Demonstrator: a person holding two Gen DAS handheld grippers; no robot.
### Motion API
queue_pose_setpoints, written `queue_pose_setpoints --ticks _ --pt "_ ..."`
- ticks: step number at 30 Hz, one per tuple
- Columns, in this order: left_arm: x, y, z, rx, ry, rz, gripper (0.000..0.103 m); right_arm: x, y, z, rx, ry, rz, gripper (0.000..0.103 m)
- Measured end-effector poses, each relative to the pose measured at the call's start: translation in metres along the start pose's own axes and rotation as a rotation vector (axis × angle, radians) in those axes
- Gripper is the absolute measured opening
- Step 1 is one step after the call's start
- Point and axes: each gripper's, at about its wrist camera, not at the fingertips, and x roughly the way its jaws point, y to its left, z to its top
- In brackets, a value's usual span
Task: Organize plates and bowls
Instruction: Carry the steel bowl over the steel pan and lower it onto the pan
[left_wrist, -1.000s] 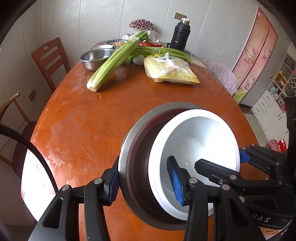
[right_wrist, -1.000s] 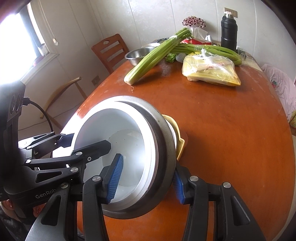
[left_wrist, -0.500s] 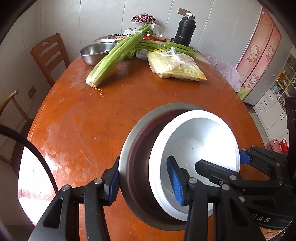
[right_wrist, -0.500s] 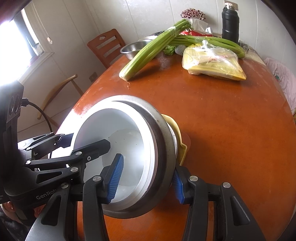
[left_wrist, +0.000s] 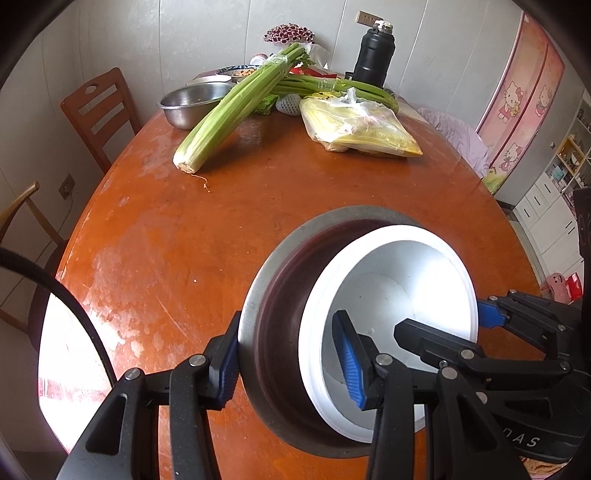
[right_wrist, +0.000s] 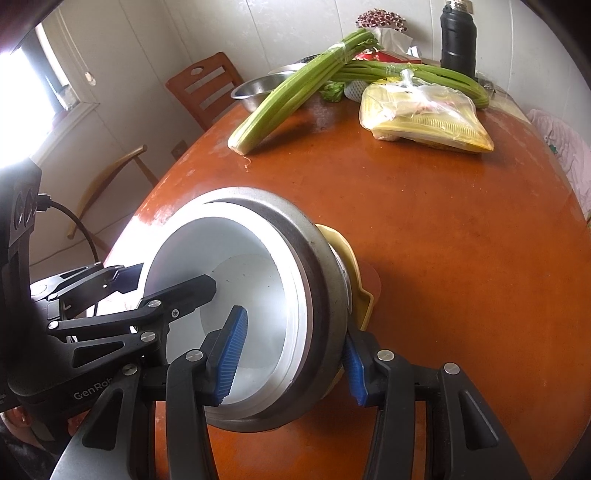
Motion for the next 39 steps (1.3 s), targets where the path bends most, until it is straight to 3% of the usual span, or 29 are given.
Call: queue_pose_setpoints --ticks 39 --pt "0.015 0.002 -0.003 0.017 0.004 0.034 0.046 0.008 0.009 -0.003 -0.067 -0.009 -0.126 0.051"
